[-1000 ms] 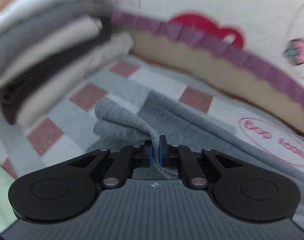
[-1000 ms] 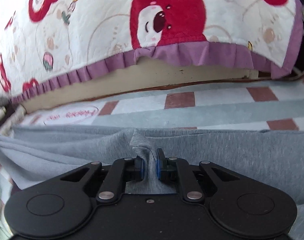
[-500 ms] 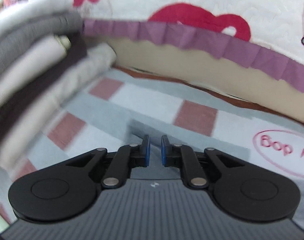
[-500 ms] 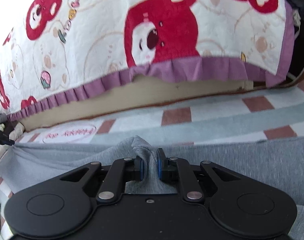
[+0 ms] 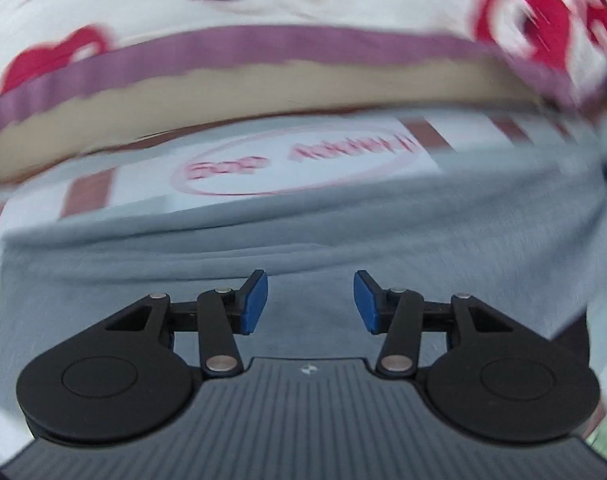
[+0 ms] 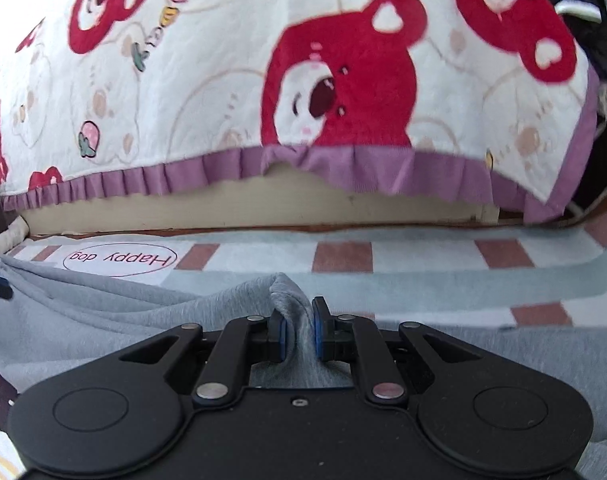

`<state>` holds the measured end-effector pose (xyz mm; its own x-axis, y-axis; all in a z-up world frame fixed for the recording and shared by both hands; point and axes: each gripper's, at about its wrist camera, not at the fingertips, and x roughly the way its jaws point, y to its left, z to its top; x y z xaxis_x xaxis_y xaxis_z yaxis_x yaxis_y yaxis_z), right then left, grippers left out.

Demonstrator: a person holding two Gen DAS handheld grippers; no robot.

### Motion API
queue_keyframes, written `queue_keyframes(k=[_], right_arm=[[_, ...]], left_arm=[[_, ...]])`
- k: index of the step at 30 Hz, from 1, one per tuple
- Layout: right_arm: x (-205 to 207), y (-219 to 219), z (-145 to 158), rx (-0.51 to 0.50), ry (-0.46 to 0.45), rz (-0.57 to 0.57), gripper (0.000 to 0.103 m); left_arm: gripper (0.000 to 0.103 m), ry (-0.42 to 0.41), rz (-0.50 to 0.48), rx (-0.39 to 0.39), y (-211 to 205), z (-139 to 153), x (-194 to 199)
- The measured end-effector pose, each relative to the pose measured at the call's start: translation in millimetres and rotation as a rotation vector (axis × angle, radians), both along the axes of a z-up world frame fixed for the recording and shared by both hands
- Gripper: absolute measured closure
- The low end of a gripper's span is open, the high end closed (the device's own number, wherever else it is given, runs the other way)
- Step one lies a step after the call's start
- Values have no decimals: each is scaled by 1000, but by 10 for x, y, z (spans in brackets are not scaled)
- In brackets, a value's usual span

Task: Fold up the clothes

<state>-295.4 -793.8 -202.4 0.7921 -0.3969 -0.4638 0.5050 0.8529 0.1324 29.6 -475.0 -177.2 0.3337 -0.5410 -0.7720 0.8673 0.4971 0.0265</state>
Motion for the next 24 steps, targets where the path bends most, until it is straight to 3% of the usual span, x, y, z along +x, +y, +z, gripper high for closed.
queue_keyframes(k=[3, 5, 7, 10, 15, 22, 23, 24], right_arm=[[-5, -19, 3, -7, -11, -1, 90], [13, -95, -27, 41, -25, -16, 90], [12, -164, -15, 87, -49, -22, 90], [43, -199, -12, 62, -42, -33, 91], [327, -341, -326, 79, 115, -59, 90], [312, -448, -357, 145, 154, -50, 88], [306, -454, -349, 134, 166, -50, 86], [300, -460, -341, 123, 178, -51, 77]], left_arm=[[51, -39, -25, 81, -234, -152, -60], [48, -48, 23, 122, -343, -252, -84], [46, -54, 67, 98, -332, -267, -138], [38, -69, 100, 93, -274, -273, -166], [32, -83, 164, 100, -284, -276, -53], [27, -85, 197, 65, -331, -293, 24], [27, -86, 195, 62, -337, -299, 27], [27, -91, 187, 64, -349, -303, 28]])
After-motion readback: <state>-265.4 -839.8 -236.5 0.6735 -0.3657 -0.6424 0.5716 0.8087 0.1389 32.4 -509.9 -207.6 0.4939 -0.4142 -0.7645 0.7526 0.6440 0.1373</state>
